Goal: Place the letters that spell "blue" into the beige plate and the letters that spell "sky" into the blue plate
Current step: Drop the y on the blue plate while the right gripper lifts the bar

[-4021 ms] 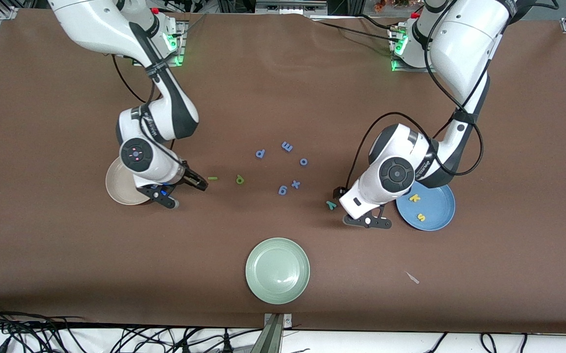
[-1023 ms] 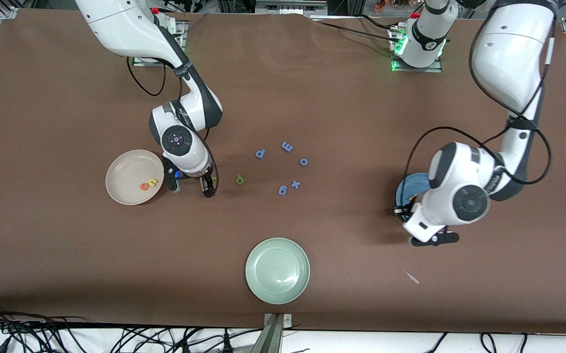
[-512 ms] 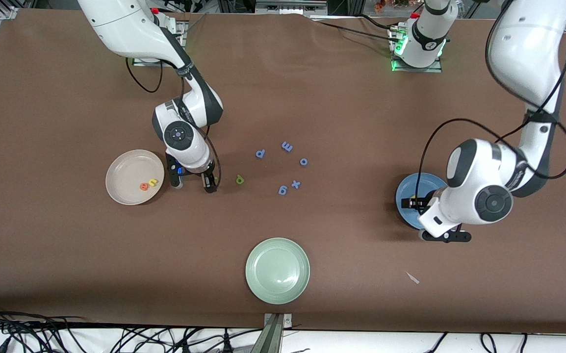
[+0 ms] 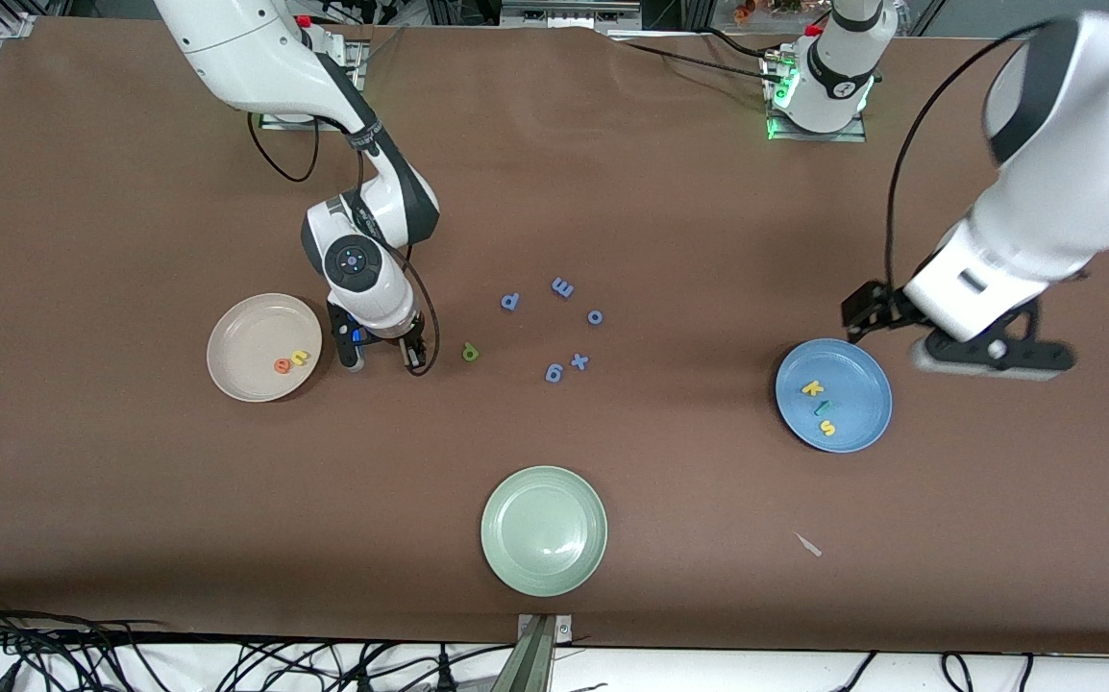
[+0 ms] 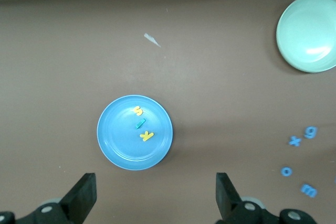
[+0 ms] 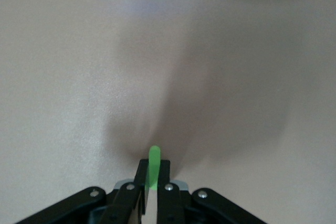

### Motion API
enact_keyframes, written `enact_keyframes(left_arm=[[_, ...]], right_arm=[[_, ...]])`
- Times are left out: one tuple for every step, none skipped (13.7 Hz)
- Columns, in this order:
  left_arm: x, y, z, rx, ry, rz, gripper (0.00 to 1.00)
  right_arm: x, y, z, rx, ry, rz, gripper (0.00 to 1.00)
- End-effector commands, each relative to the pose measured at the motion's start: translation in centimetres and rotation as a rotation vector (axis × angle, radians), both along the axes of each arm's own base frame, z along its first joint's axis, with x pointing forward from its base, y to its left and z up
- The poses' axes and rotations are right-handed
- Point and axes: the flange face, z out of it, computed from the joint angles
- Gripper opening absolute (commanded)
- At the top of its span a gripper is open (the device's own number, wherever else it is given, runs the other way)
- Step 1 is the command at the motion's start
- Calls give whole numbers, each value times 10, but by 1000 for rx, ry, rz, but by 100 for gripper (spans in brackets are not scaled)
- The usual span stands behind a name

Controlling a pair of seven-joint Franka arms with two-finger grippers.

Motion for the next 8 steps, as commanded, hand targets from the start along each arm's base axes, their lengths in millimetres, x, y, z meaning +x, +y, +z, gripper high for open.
enact_keyframes(left_arm=[[-32,30,20,-5,16,34,100],[-48,41,22,9,21,53,100],[-68,43,15,22,43,58,100],[-79,50,9,30,58,67,100],[-83,52,5,35,68,69,100],[-83,53,4,36,77,70,100],[-81,52,0,36,94,69,100],[-76,52,1,37,95,69,100]], right_arm=[[-8,-1,-6,-23,52,77,0],[-7,-3,-1,-30,68,117,0],[-2,-6,9,-37,92,174,0],[2,-13,18,-52,129,206,0],[11,-22,32,-60,157,229,0],[20,-30,45,-64,182,265,0],[28,-42,59,-66,215,309,0],[35,-56,67,-65,256,361,0]])
